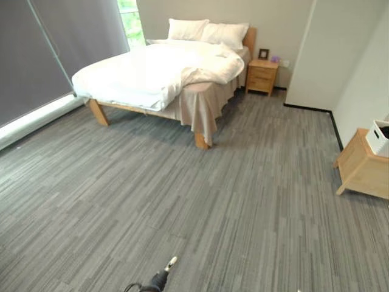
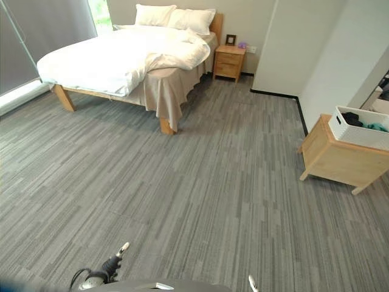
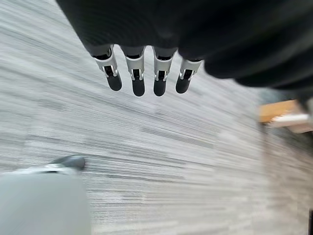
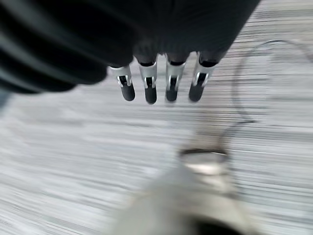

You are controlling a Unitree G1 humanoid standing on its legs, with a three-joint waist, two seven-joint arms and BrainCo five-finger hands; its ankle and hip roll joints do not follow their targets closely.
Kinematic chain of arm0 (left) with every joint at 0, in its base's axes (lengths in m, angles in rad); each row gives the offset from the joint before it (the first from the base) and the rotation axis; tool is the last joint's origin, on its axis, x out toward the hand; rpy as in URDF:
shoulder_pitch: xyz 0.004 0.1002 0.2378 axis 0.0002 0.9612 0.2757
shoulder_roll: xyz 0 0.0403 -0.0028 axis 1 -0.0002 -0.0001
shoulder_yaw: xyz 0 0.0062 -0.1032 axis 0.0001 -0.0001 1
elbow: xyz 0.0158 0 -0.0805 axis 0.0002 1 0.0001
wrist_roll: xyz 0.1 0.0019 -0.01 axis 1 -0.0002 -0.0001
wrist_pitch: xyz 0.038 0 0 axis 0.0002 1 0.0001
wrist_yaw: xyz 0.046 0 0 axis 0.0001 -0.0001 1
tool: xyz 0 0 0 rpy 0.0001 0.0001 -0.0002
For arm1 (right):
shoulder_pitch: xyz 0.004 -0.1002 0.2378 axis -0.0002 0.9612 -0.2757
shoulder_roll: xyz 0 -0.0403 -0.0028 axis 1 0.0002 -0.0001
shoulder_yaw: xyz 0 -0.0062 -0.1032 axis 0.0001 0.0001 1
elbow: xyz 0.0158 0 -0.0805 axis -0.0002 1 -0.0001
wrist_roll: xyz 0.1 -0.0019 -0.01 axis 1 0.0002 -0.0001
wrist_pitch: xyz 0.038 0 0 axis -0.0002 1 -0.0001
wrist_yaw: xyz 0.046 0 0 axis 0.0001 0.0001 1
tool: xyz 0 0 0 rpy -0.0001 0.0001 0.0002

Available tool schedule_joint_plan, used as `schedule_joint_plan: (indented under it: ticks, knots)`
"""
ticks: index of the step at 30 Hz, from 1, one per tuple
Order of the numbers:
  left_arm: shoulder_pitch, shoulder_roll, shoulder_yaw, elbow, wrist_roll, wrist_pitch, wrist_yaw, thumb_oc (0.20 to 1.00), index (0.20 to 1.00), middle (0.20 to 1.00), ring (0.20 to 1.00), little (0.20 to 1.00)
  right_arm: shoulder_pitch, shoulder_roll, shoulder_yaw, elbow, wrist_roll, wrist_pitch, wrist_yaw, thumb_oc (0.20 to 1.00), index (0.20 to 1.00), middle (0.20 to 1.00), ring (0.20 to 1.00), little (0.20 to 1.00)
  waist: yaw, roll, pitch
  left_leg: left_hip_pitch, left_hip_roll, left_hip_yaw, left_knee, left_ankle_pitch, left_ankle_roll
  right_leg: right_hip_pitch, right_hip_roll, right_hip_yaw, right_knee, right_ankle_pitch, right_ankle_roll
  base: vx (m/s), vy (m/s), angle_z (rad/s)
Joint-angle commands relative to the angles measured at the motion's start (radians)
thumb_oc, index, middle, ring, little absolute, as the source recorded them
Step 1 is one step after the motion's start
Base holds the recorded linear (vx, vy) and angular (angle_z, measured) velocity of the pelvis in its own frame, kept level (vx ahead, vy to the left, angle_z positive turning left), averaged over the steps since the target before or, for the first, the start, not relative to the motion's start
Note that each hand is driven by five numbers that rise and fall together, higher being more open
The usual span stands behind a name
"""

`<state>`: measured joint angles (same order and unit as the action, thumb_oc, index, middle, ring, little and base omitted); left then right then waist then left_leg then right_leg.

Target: Making the bed.

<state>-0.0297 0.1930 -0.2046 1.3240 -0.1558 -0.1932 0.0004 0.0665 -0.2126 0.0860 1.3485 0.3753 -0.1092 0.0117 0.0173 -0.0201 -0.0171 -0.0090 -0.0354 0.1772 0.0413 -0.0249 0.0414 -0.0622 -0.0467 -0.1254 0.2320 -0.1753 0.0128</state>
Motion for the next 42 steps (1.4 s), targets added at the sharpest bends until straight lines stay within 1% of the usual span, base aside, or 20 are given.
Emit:
schedule_joint_plan:
  ticks: [1,3,4,6,7,9,10,11,12,13,14,15,17,18,19,22,27,30,34,42]
  knots:
    - [-0.041,-0.012,0.044,0.085,-0.012,-0.007,-0.003,1.000,1.000,1.000,1.000,1.000,-0.055,-0.034,-0.019,0.047,0.047,-0.030,0.011,1.000,1.000,1.000,1.000,1.000,-0.013,-0.022,0.009,0.094,0.058,-0.080,-0.115,0.045,-0.061,0.159,-0.078,-0.016,-0.272,0.205,0.109,0.02,0.012,-0.11]
    - [-0.036,-0.012,0.053,0.105,-0.001,-0.002,-0.002,1.000,1.000,1.000,1.000,1.000,-0.055,-0.032,-0.019,0.053,0.041,-0.027,0.013,1.000,1.000,1.000,1.000,1.000,-0.010,-0.024,0.005,0.096,0.057,-0.080,-0.117,0.043,-0.060,0.162,-0.078,-0.016,-0.274,0.205,0.110,0.03,0.016,0.01]
    - [-0.030,-0.006,0.073,0.108,-0.022,-0.003,-0.004,1.000,1.000,1.000,1.000,1.000,-0.056,-0.028,-0.027,0.052,0.066,-0.031,0.014,1.000,1.000,1.000,1.000,1.000,-0.004,-0.026,0.001,0.100,0.056,-0.083,-0.118,0.040,-0.059,0.164,-0.078,-0.017,-0.276,0.205,0.110,0.05,0.028,0.07]
    - [-0.043,0.014,0.131,0.081,-0.136,-0.025,0.020,1.000,1.000,1.000,1.000,1.000,-0.058,-0.021,-0.060,-0.012,0.192,-0.064,0.014,1.000,1.000,1.000,1.000,1.000,-0.001,-0.027,-0.003,0.103,0.054,-0.087,-0.120,0.039,-0.060,0.168,-0.079,-0.017,-0.280,0.203,0.112,0.05,0.035,0.03]
    - [-0.053,0.020,0.140,0.059,-0.180,-0.029,0.024,1.000,1.000,1.000,1.000,1.000,-0.054,-0.017,-0.060,-0.051,0.200,-0.077,-0.002,1.000,1.000,1.000,1.000,1.000,-0.002,-0.026,-0.002,0.103,0.055,-0.087,-0.121,0.040,-0.060,0.167,-0.079,-0.017,-0.279,0.202,0.113,0.02,0.025,0.05]
    - [-0.099,0.046,0.122,-0.018,-0.239,-0.041,0.022,1.000,1.000,1.000,1.000,1.000,-0.070,-0.042,-0.059,-0.102,0.229,-0.081,-0.003,1.000,1.000,1.000,1.000,1.000,-0.006,-0.023,-0.001,0.101,0.054,-0.088,-0.123,0.041,-0.061,0.165,-0.081,-0.018,-0.278,0.205,0.116,-0.01,0.025,0.04]
    - [-0.117,0.057,0.112,-0.043,-0.250,-0.039,0.020,1.000,1.000,1.000,1.000,1.000,-0.077,-0.055,-0.057,-0.150,0.235,-0.084,-0.009,1.000,1.000,1.000,1.000,1.000,-0.010,-0.021,-0.001,0.100,0.053,-0.086,-0.124,0.042,-0.062,0.163,-0.081,-0.017,-0.278,0.207,0.117,0.00,0.000,0.00]
    - [-0.117,0.057,0.112,-0.043,-0.250,-0.039,0.021,1.000,1.000,1.000,1.000,1.000,-0.077,-0.055,-0.057,-0.152,0.235,-0.083,-0.009,1.000,1.000,1.000,1.000,1.000,-0.010,-0.021,0.000,0.101,0.053,-0.086,-0.124,0.042,-0.062,0.163,-0.081,-0.017,-0.278,0.207,0.117,-0.02,0.032,0.01]
    - [-0.161,0.098,0.073,-0.145,-0.246,-0.033,0.035,1.000,1.000,1.000,1.000,1.000,-0.071,-0.091,-0.066,-0.342,0.251,-0.087,-0.008,1.000,1.000,1.000,1.000,1.000,-0.022,-0.014,0.001,0.101,0.053,-0.078,-0.126,0.042,-0.062,0.158,-0.080,-0.008,-0.276,0.210,0.121,-0.02,0.036,0.01]
    - [-0.175,0.115,0.052,-0.230,-0.254,-0.037,0.031,1.000,1.000,1.000,1.000,1.000,-0.064,-0.106,-0.073,-0.416,0.251,-0.092,-0.016,1.000,1.000,1.000,1.000,1.000,-0.028,-0.010,0.001,0.099,0.053,-0.075,-0.126,0.043,-0.061,0.152,-0.080,-0.006,-0.274,0.212,0.122,-0.02,0.069,-0.02]
    - [-0.179,0.151,0.024,-0.427,-0.265,-0.042,0.038,1.000,1.000,1.000,1.000,1.000,-0.049,-0.128,-0.098,-0.592,0.264,-0.106,-0.024,1.000,1.000,1.000,1.000,1.000,-0.034,-0.004,0.003,0.097,0.051,-0.074,-0.126,0.045,-0.058,0.147,-0.081,-0.004,-0.270,0.217,0.125,-0.01,0.046,-0.03]
    - [-0.176,0.151,0.023,-0.431,-0.265,-0.040,0.040,1.000,1.000,1.000,1.000,1.000,-0.046,-0.127,-0.098,-0.596,0.262,-0.105,-0.026,1.000,1.000,1.000,1.000,1.000,-0.034,-0.004,0.002,0.097,0.051,-0.074,-0.125,0.044,-0.058,0.147,-0.081,-0.004,-0.270,0.217,0.126,0.00,0.048,-0.04]
    - [-0.163,0.199,0.005,-0.703,-0.267,-0.042,0.044,1.000,1.000,1.000,1.000,1.000,-0.020,-0.136,-0.132,-0.800,0.249,-0.121,-0.040,1.000,1.000,1.000,1.000,1.000,-0.034,0.002,0.005,0.092,0.048,-0.078,-0.126,0.045,-0.053,0.141,-0.085,-0.009,-0.267,0.223,0.131,0.00,0.040,-0.05]
    - [-0.161,0.199,0.005,-0.705,-0.267,-0.040,0.044,1.000,1.000,1.000,1.000,1.000,-0.019,-0.135,-0.132,-0.802,0.248,-0.120,-0.041,1.000,1.000,1.000,1.000,1.000,-0.034,0.001,0.004,0.092,0.048,-0.078,-0.126,0.045,-0.053,0.141,-0.086,-0.009,-0.267,0.223,0.131,0.00,0.038,-0.04]
    - [-0.161,0.208,0.001,-0.771,-0.261,-0.040,0.043,1.000,1.000,1.000,1.000,1.000,-0.016,-0.136,-0.139,-0.826,0.246,-0.117,-0.033,1.000,1.000,1.000,1.000,1.000,-0.032,0.002,0.005,0.092,0.046,-0.080,-0.126,0.045,-0.052,0.141,-0.087,-0.011,-0.268,0.224,0.133,0.00,0.000,0.00]
    - [-0.159,0.213,0.000,-0.868,-0.243,-0.035,0.039,1.000,1.000,1.000,1.000,1.000,0.004,-0.138,-0.130,-0.942,0.183,-0.109,-0.029,1.000,1.000,1.000,1.000,1.000,-0.029,0.001,0.009,0.092,0.044,-0.080,-0.125,0.042,-0.049,0.140,-0.091,-0.011,-0.264,0.226,0.135,0.00,0.000,0.00]
    - [-0.145,0.200,-0.004,-0.884,-0.228,-0.023,0.031,1.000,1.000,1.000,1.000,1.000,0.033,-0.124,-0.090,-0.995,0.149,-0.096,-0.006,1.000,1.000,1.000,1.000,1.000,-0.028,-0.003,0.019,0.097,0.044,-0.072,-0.125,0.035,-0.044,0.137,-0.094,-0.004,-0.262,0.224,0.137,0.00,0.007,-0.01]
    - [-0.096,0.192,0.031,-0.886,-0.214,-0.016,0.028,1.000,1.000,1.000,1.000,1.000,0.065,-0.121,-0.083,-1.052,0.092,-0.087,0.008,1.000,1.000,1.000,1.000,1.000,-0.032,-0.006,0.026,0.104,0.042,-0.065,-0.128,0.029,-0.041,0.138,-0.097,0.004,-0.263,0.223,0.137,0.03,0.033,-0.05]
    - [-0.034,0.184,0.072,-0.901,-0.209,-0.021,0.023,1.000,1.000,1.000,1.000,1.000,0.086,-0.112,-0.102,-1.066,0.095,-0.099,0.015,1.000,1.000,1.000,1.000,1.000,-0.033,-0.007,0.036,0.105,0.039,-0.061,-0.128,0.024,-0.037,0.135,-0.101,0.012,-0.263,0.221,0.140,0.02,0.017,-0.05]
    - [-0.020,0.195,0.126,-0.921,-0.199,-0.042,0.059,1.000,1.000,1.000,1.000,1.000,0.034,-0.109,-0.077,-1.076,0.100,-0.117,0.012,1.000,1.000,1.000,1.000,1.000,-0.026,-0.009,0.071,0.092,0.033,-0.047,-0.121,0.017,-0.026,0.099,-0.107,0.044,-0.238,0.225,0.147,-0.01,0.028,-0.10]
